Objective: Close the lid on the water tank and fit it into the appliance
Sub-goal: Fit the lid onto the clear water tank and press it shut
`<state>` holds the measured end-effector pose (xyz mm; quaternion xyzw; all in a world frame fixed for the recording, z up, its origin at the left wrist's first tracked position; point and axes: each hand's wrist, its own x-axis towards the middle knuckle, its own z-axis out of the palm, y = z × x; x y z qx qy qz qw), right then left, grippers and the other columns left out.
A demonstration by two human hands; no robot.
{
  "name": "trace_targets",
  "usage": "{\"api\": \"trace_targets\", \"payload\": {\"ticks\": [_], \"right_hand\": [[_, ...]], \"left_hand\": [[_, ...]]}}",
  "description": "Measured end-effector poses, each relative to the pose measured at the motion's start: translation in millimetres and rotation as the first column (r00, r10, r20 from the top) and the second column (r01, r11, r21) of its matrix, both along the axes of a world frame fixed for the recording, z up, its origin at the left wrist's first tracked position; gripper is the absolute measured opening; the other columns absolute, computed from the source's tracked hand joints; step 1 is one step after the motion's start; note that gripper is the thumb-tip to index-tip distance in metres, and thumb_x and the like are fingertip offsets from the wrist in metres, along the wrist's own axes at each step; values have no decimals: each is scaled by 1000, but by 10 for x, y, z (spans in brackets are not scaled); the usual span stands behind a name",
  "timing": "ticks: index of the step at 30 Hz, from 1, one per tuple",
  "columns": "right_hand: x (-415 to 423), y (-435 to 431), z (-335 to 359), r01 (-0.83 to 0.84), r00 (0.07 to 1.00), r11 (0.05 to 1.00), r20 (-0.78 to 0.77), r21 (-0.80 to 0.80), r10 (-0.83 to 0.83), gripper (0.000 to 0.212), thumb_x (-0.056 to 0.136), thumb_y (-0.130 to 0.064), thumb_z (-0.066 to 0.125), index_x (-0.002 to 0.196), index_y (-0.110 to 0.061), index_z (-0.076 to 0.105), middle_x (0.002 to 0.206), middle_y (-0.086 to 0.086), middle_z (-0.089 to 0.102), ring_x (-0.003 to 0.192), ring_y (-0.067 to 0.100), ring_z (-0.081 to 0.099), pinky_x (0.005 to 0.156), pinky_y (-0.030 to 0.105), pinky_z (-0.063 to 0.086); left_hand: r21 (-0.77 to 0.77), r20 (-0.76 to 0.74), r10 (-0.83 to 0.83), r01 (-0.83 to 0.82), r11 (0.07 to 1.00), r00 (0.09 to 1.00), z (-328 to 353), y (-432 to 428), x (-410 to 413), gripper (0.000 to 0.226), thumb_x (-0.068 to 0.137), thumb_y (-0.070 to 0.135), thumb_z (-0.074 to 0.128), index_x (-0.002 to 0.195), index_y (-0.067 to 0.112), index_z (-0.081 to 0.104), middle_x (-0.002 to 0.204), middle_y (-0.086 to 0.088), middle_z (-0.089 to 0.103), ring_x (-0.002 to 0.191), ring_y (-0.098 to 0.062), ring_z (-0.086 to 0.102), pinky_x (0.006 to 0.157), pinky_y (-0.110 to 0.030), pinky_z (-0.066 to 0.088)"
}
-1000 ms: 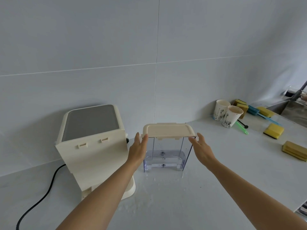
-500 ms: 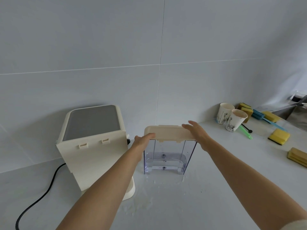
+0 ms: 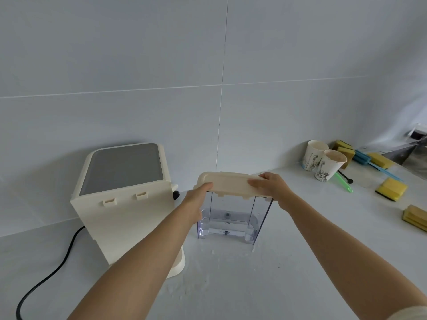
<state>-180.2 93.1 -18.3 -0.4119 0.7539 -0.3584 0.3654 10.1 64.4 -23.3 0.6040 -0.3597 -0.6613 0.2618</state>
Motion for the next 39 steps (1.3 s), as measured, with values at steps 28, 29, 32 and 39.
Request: {"api": "trace_targets", "payload": {"ticks": [28, 29, 32, 39], "right_hand": [[446, 371, -76, -266, 964, 933, 59, 243, 260, 43, 73, -48, 66, 86, -8, 57, 65, 2, 59, 57, 11, 54, 56, 20, 40], [436, 367, -66, -282, 959, 925, 42, 254, 281, 43, 74, -49, 64, 87, -9, 58, 67, 0, 59, 58, 11, 55, 57, 20, 40], [379, 326, 58, -343, 926, 889, -50, 303, 374, 43, 79, -53, 56, 88, -10, 59, 80, 0, 63, 66, 12, 59, 62, 22, 45], [341, 64, 474, -323, 892, 940, -295, 111, 342, 56, 88, -48, 43, 132, -13, 43, 138, 12, 50, 122, 26, 50, 95, 32, 38]], "left_hand": [[-370, 100, -66, 98, 924, 993, -29, -229, -178, 27, 82, 7, 56, 60, 21, 55, 90, -9, 56, 84, -23, 50, 77, -31, 39], [-387, 105, -67, 103, 916, 992, -7, -216, -157, 28, 81, 5, 57, 59, 23, 55, 88, -8, 57, 83, -23, 49, 76, -31, 39], [-451, 134, -31, 89, 888, 991, 102, -131, -114, 11, 81, 10, 61, 81, 22, 61, 91, -4, 58, 92, -24, 49, 75, -28, 37], [-402, 297, -163, 278, 872, 941, 224, 258, -145, 97, 76, 37, 71, 148, 13, 11, 152, -8, 31, 136, -24, 36, 90, -26, 33]]}}
